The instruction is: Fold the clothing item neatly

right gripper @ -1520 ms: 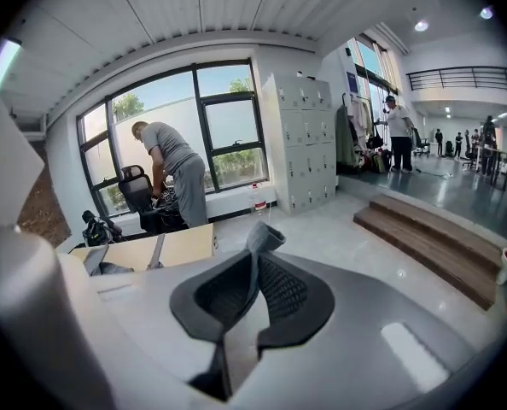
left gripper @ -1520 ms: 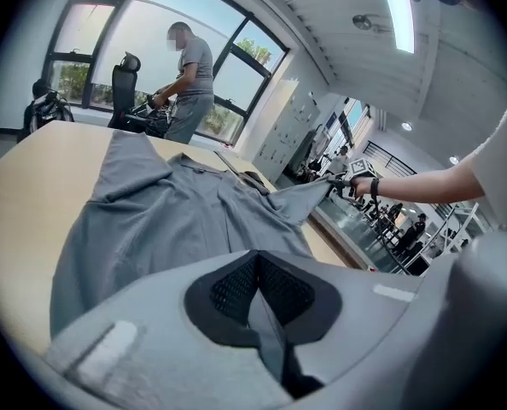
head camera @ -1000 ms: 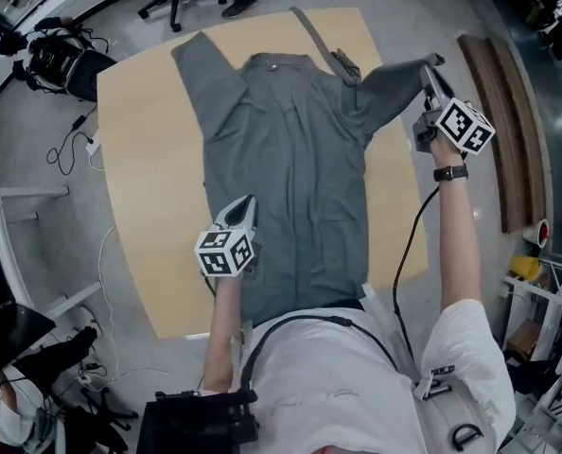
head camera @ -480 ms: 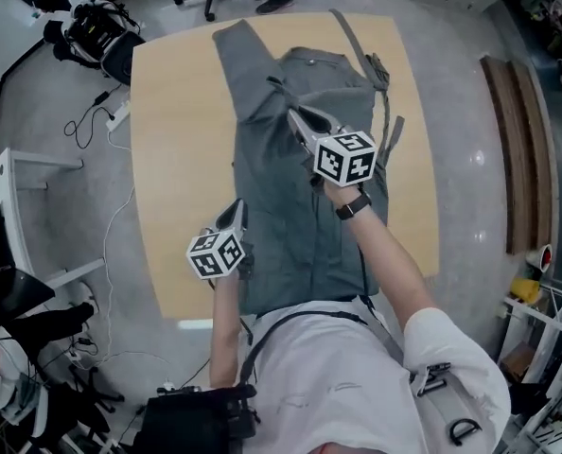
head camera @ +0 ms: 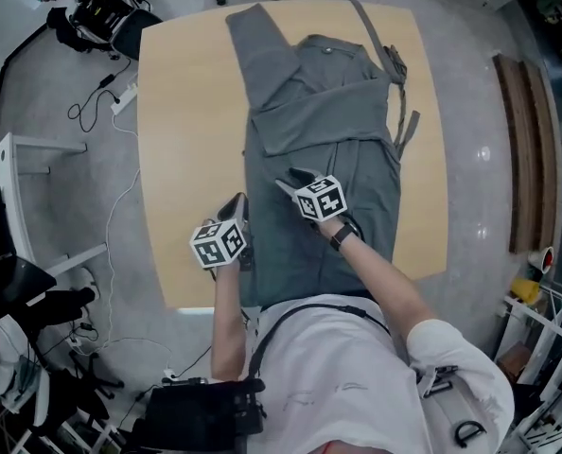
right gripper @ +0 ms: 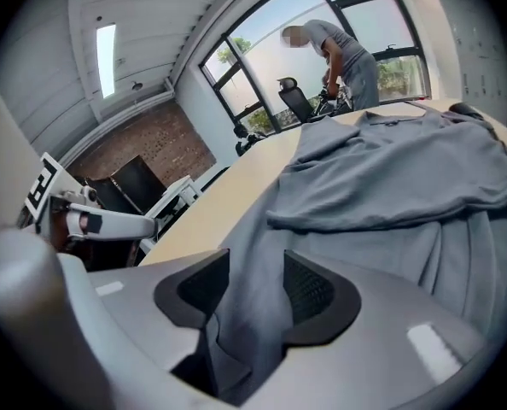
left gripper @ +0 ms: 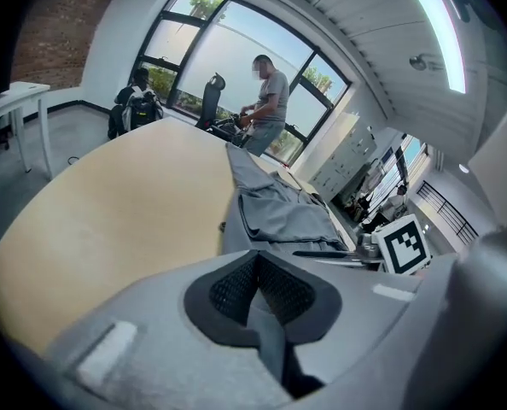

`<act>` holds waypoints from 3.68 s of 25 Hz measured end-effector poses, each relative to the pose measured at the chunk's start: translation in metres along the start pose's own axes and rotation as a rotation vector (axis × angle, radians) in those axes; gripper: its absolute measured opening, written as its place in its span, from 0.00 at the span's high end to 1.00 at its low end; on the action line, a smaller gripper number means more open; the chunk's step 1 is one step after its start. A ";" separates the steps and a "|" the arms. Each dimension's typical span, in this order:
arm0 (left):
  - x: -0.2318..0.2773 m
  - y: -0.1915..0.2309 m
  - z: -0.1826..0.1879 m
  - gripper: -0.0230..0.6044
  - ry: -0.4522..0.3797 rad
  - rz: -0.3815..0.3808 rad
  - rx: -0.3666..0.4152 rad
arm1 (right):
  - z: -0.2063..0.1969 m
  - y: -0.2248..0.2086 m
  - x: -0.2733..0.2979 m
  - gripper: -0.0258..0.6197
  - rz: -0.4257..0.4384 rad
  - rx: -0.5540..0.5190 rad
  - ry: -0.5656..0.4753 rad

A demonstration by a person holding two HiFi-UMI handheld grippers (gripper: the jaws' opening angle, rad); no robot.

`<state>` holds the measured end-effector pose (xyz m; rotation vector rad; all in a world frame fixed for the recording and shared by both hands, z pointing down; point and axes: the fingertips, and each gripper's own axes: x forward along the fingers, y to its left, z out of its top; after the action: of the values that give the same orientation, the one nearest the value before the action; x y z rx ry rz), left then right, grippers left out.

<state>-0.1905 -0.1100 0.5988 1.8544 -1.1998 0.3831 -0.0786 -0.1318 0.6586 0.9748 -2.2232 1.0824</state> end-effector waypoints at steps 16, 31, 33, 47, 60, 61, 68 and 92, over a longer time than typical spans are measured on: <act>0.157 -0.005 0.186 0.92 -0.030 -0.028 0.281 | 0.075 -0.051 -0.079 0.71 0.010 0.036 -0.264; 0.353 0.091 0.355 0.72 -0.059 0.173 0.365 | 0.096 -0.075 -0.064 0.72 0.073 0.061 -0.324; 0.370 0.102 0.359 0.71 -0.032 0.194 0.385 | 0.088 -0.075 -0.069 0.75 0.076 0.094 -0.316; 0.302 0.107 0.389 0.94 -0.224 0.089 0.285 | 0.093 -0.085 -0.089 0.78 0.091 0.249 -0.412; 0.136 -0.135 0.369 0.94 -0.390 -0.199 0.737 | 0.096 -0.090 -0.178 0.79 -0.016 0.272 -0.544; 0.136 -0.151 0.352 0.94 -0.369 -0.205 0.788 | 0.092 -0.089 -0.186 0.79 -0.024 0.272 -0.547; 0.145 -0.239 0.200 0.94 -0.247 -0.281 1.019 | 0.059 -0.104 -0.232 0.79 -0.096 0.272 -0.550; 0.158 -0.191 -0.098 0.74 0.262 -0.182 1.080 | 0.014 -0.186 -0.088 0.55 -0.286 0.125 -0.061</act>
<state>0.0677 -0.0940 0.6618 2.6492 -0.6376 1.3070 0.1179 -0.1896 0.6791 1.3487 -2.0020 1.0803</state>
